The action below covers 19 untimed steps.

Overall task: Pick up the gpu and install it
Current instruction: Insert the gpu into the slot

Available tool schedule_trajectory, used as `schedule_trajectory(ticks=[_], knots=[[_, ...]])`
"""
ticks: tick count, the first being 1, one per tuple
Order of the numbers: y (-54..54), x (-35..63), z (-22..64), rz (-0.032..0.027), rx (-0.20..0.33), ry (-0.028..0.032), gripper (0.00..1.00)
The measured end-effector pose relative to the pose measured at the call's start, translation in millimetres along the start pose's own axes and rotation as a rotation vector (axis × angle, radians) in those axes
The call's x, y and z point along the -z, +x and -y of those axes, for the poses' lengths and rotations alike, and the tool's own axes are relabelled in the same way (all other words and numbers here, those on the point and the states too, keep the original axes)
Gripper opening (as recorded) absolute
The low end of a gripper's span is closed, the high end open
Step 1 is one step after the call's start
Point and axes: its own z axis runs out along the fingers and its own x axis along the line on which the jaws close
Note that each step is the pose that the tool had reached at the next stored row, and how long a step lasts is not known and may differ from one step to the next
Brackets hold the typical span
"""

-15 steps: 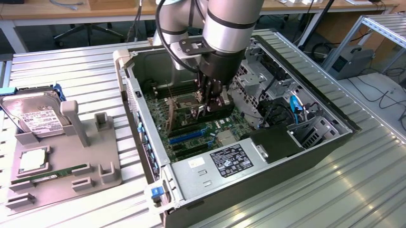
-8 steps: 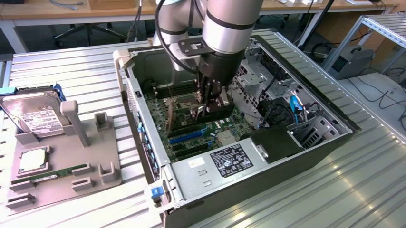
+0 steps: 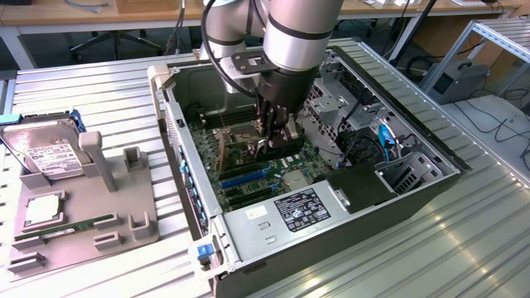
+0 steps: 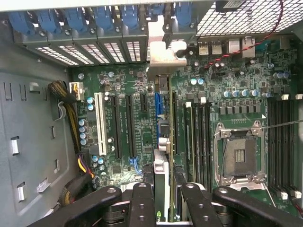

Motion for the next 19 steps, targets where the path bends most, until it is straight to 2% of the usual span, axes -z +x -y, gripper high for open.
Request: schedule_trajectory(ticks=[19], knots=[[2.0,-1.5,-6.0,0.0,0.0,0.0,0.27]])
